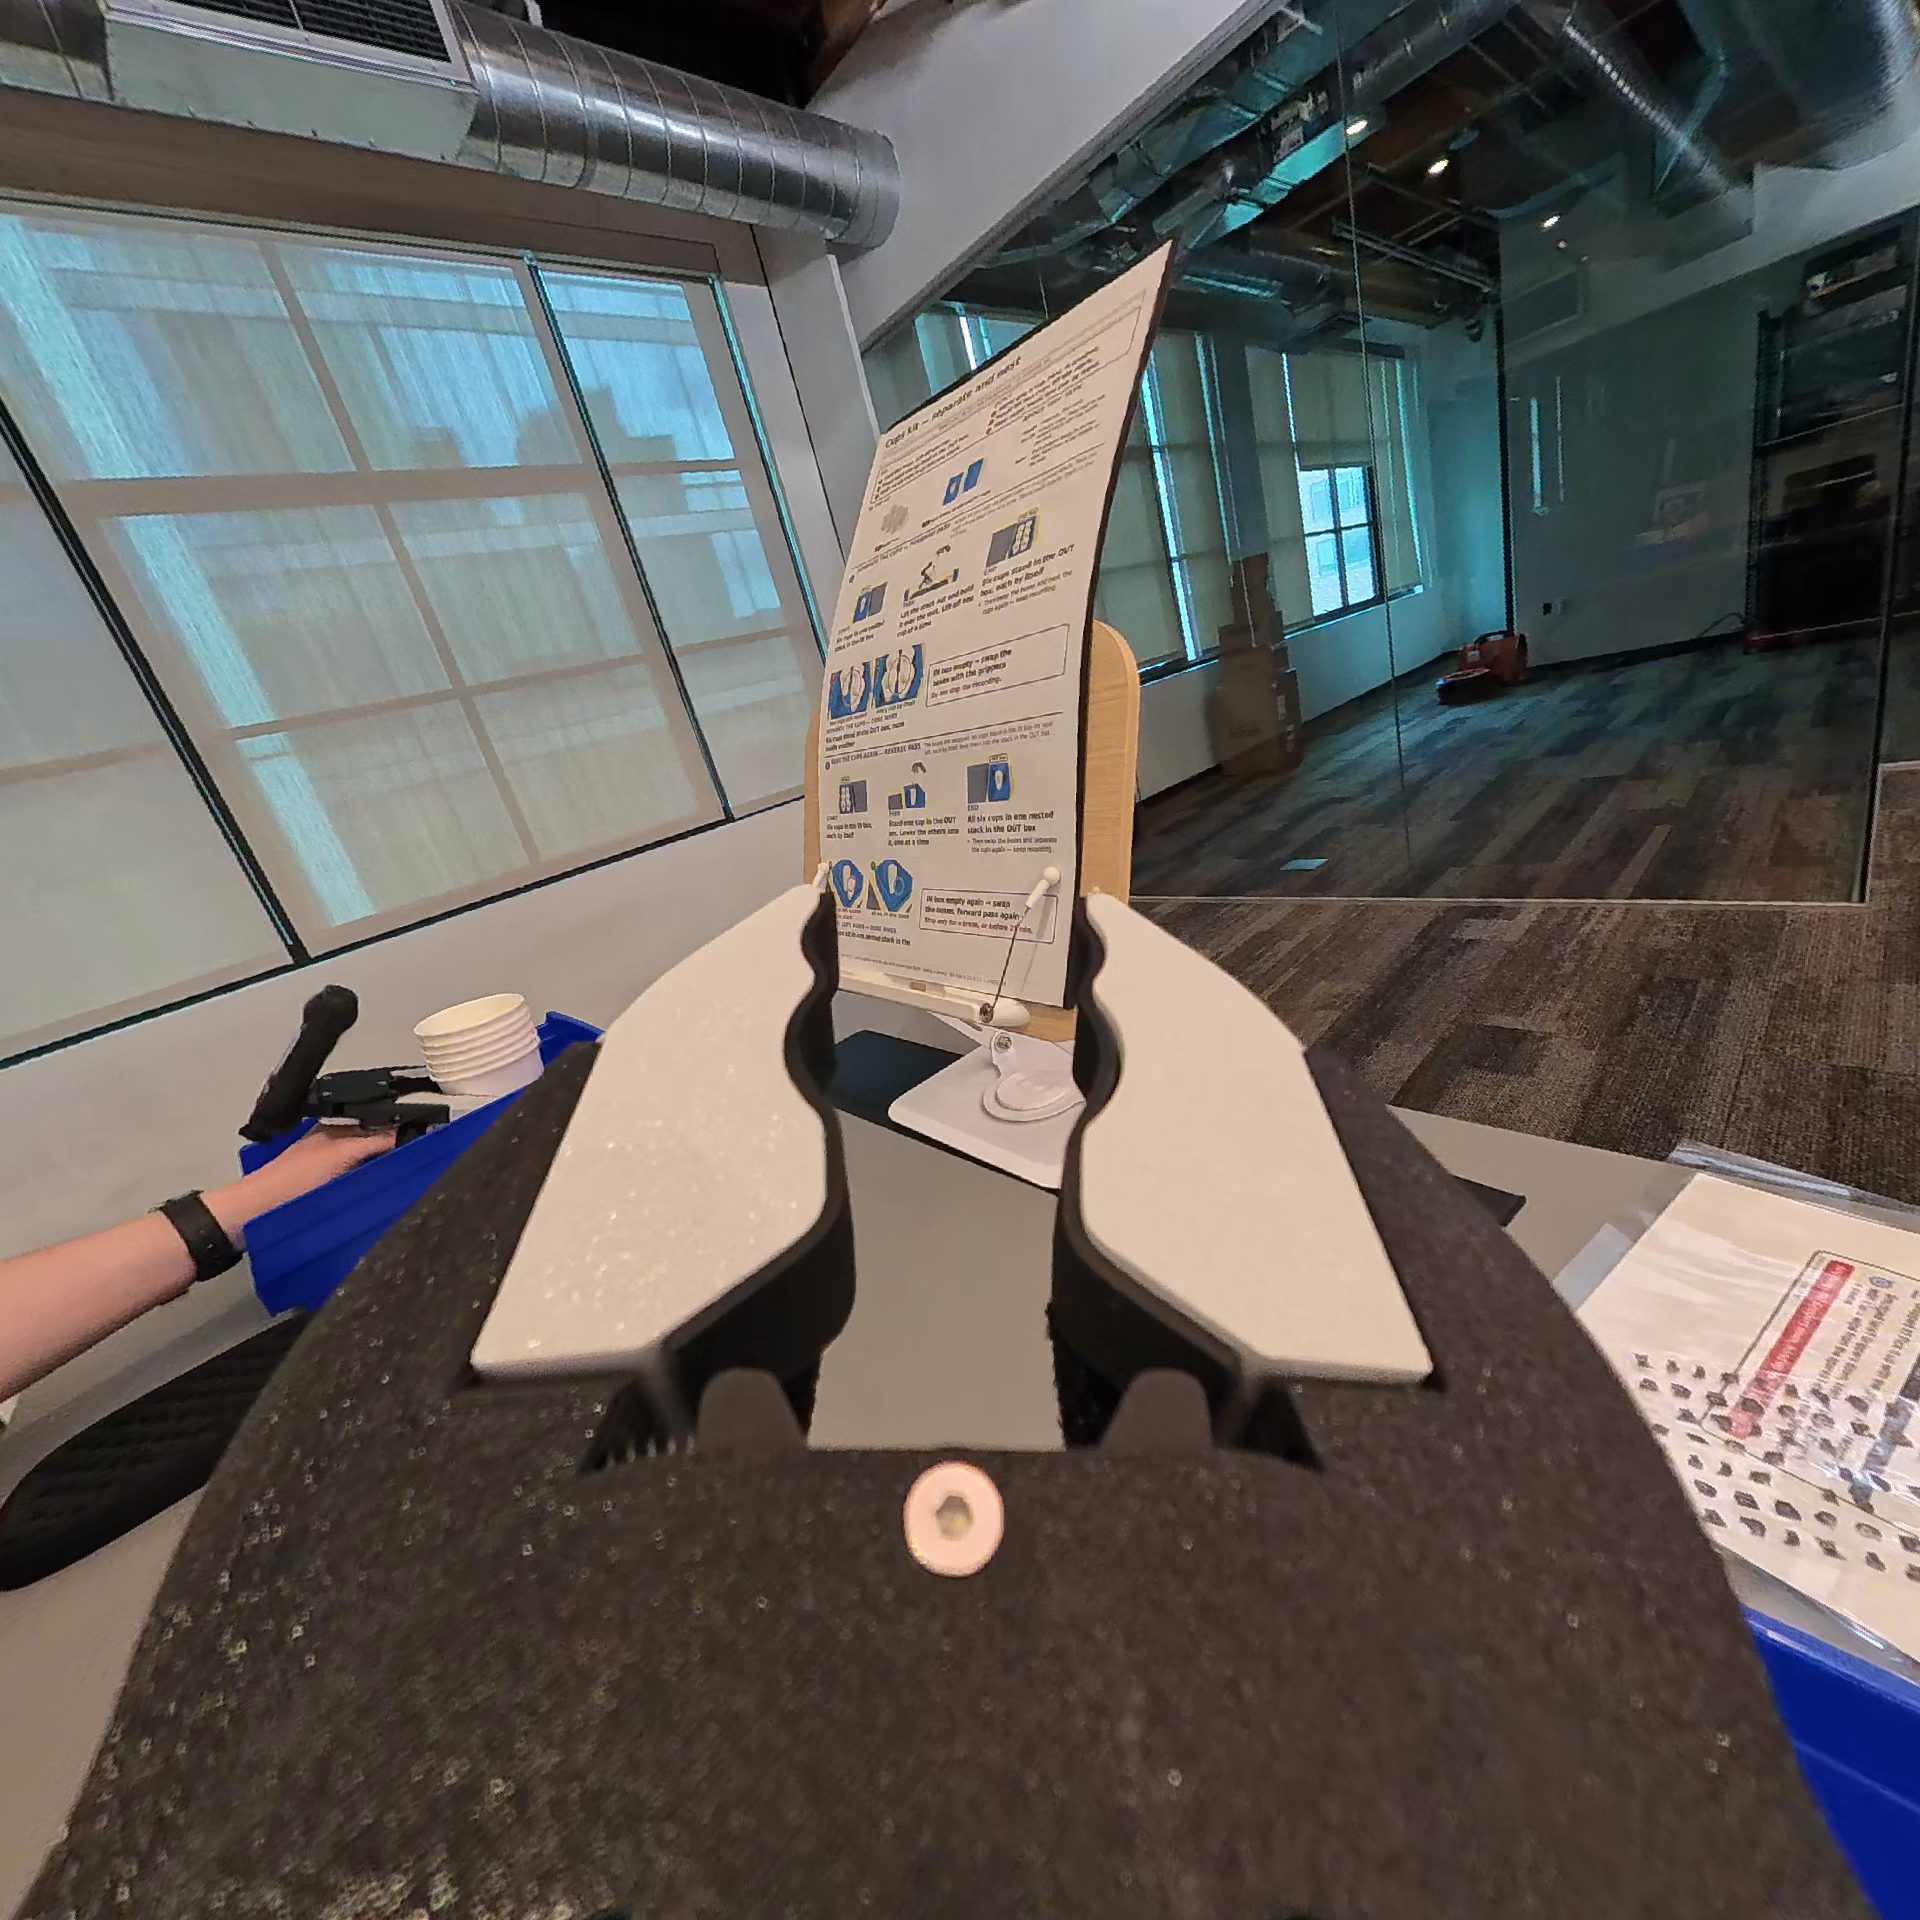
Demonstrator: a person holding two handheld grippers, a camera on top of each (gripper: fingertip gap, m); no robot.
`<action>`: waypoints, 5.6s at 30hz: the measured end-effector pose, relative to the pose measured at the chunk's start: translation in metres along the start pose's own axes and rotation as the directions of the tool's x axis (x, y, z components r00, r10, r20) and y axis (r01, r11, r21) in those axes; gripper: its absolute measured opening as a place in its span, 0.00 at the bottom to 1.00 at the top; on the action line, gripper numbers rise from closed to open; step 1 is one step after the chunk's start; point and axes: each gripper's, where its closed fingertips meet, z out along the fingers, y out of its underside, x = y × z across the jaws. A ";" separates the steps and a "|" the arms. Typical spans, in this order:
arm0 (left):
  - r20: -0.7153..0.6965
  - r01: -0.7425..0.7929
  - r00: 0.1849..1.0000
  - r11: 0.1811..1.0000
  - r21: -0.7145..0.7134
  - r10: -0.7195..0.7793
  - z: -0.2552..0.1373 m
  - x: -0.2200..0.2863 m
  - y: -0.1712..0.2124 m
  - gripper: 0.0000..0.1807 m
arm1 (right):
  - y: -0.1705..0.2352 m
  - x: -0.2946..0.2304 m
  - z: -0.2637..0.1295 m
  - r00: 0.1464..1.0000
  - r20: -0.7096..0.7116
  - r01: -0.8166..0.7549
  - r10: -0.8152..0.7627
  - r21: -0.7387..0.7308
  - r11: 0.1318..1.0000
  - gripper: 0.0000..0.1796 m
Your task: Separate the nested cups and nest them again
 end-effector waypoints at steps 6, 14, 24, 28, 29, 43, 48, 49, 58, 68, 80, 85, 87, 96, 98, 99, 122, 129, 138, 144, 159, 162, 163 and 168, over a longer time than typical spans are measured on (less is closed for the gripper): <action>0.004 0.044 0.999 0.998 0.043 -0.044 -0.011 -0.005 -0.011 0.49 | 0.005 0.003 0.002 1.000 0.008 -0.017 0.017 -0.010 1.000 0.22; 0.011 0.110 0.994 0.979 0.170 -0.113 -0.047 -0.025 -0.066 0.49 | 0.017 0.004 0.011 0.999 0.025 -0.034 0.035 -0.045 0.998 0.21; -0.123 -0.046 0.988 0.943 0.328 0.091 -0.100 0.060 -0.194 0.49 | 0.044 -0.002 0.033 1.000 0.027 0.003 0.001 -0.169 0.986 0.21; -0.249 -0.078 0.951 0.922 0.380 0.183 -0.111 0.134 -0.224 0.49 | 0.051 -0.009 0.040 0.998 0.030 0.053 -0.047 -0.222 0.974 0.21; -0.278 -0.093 0.937 0.917 0.389 0.213 -0.113 0.154 -0.228 0.49 | 0.051 -0.011 0.041 0.998 0.029 0.069 -0.064 -0.226 0.972 0.21; -0.603 -0.166 0.678 0.887 0.431 0.420 -0.089 0.362 -0.181 0.49 | 0.076 -0.029 0.062 0.987 0.060 0.158 -0.146 -0.361 0.919 0.22; -0.686 -0.186 0.603 0.908 0.374 0.406 -0.060 0.393 -0.132 0.49 | 0.089 -0.026 0.067 0.976 0.054 0.213 -0.210 -0.424 0.880 0.22; -0.691 -0.207 0.597 0.911 0.358 0.407 -0.053 0.396 -0.123 0.49 | 0.090 -0.028 0.068 0.976 0.059 0.214 -0.209 -0.421 0.881 0.22; -0.748 -0.199 0.549 0.927 0.318 0.374 -0.036 0.417 -0.086 0.49 | 0.099 -0.033 0.070 0.979 0.071 0.204 -0.193 -0.433 0.878 0.22; -0.777 -0.179 0.528 0.939 0.292 0.342 -0.039 0.418 -0.083 0.49 | 0.101 -0.052 0.076 0.965 0.133 0.260 -0.224 -0.434 0.862 0.22; -0.774 -0.229 0.512 0.928 0.293 0.371 -0.038 0.426 -0.074 0.49 | 0.123 -0.046 0.082 0.964 0.148 0.264 -0.218 -0.495 0.828 0.22; -0.773 -0.240 0.505 0.923 0.301 0.384 -0.040 0.429 -0.074 0.50 | 0.126 -0.053 0.083 0.958 0.186 0.285 -0.220 -0.499 0.818 0.22; -0.772 -0.243 0.506 0.922 0.300 0.384 -0.039 0.429 -0.073 0.50 | 0.126 -0.058 0.082 0.947 0.215 0.317 -0.239 -0.499 0.807 0.22; -0.778 -0.252 0.540 0.943 0.216 0.322 -0.026 0.426 -0.064 0.49 | 0.131 -0.160 0.088 0.806 0.522 0.531 -0.279 -0.429 0.731 0.12; -0.776 -0.259 0.537 0.940 0.222 0.331 -0.025 0.427 -0.063 0.49 | 0.146 -0.190 0.089 0.727 0.616 0.625 -0.302 -0.414 0.662 0.12; -0.778 -0.255 0.534 0.941 0.224 0.330 -0.025 0.428 -0.062 0.49 | 0.155 -0.201 0.091 0.681 0.657 0.682 -0.324 -0.408 0.607 0.11; -0.771 -0.283 0.512 0.922 0.266 0.379 -0.035 0.435 -0.063 0.50 | 0.194 -0.236 0.121 0.550 0.793 0.829 -0.261 -0.484 0.280 0.07; -0.770 -0.284 0.506 0.918 0.276 0.388 -0.039 0.437 -0.065 0.49 | 0.193 -0.235 0.117 0.561 0.794 0.822 -0.234 -0.500 0.273 0.03; -0.768 -0.282 0.502 0.915 0.290 0.398 -0.043 0.438 -0.068 0.50 | 0.192 -0.238 0.115 0.577 0.793 0.808 -0.196 -0.518 0.282 0.02; -0.767 -0.278 0.505 0.916 0.289 0.396 -0.043 0.437 -0.069 0.50 | 0.188 -0.238 0.115 0.568 0.793 0.815 -0.221 -0.506 0.281 0.01; -0.774 -0.284 0.502 0.919 0.274 0.385 -0.041 0.439 -0.064 0.49 | 0.111 -0.249 0.116 0.588 0.748 0.788 -0.309 -0.443 0.427 0.01; -0.774 -0.289 0.497 0.916 0.278 0.392 -0.042 0.440 -0.063 0.49 | 0.090 -0.247 0.111 0.591 0.728 0.789 -0.347 -0.432 0.438 0.01; -0.775 -0.292 0.495 0.915 0.278 0.394 -0.042 0.441 -0.062 0.49 | 0.084 -0.247 0.108 0.593 0.721 0.789 -0.359 -0.432 0.437 0.01; -0.781 -0.298 0.487 0.914 0.274 0.392 -0.042 0.444 -0.058 0.49 | 0.051 -0.242 0.088 0.619 0.683 0.771 -0.387 -0.434 0.466 0.01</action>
